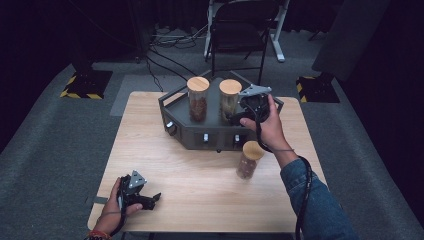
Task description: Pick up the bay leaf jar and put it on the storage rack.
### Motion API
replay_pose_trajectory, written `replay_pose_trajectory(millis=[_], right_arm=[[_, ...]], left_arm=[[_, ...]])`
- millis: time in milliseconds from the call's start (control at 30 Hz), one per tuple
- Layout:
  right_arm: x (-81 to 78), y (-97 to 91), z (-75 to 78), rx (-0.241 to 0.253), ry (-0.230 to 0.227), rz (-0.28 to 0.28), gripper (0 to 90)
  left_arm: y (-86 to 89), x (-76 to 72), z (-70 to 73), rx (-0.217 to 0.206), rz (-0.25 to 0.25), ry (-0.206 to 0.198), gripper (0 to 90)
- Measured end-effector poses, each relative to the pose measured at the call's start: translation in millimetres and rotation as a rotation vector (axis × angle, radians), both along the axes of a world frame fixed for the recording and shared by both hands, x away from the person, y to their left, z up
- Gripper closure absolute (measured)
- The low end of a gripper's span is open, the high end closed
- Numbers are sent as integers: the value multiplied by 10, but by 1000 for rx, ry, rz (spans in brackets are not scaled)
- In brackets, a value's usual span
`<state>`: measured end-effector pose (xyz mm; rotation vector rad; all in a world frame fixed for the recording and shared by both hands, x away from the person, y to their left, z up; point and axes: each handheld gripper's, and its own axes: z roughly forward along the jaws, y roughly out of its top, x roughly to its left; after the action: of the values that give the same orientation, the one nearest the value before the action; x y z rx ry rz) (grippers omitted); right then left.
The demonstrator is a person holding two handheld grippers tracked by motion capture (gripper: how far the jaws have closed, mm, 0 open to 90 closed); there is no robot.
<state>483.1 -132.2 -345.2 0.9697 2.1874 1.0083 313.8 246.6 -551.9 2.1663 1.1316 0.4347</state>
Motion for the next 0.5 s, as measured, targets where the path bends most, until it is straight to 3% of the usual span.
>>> replay_pose_trajectory(millis=[167,333,500], right_arm=[[-130,-96,51,-29,-23,24,27],[-299,-211,84,-27,-35,46,27],[-460,-295,69,-47,-29,74,27]], left_arm=[[0,0,0,0,0,0,2],[0,0,0,0,0,0,2],[0,0,0,0,0,0,2]])
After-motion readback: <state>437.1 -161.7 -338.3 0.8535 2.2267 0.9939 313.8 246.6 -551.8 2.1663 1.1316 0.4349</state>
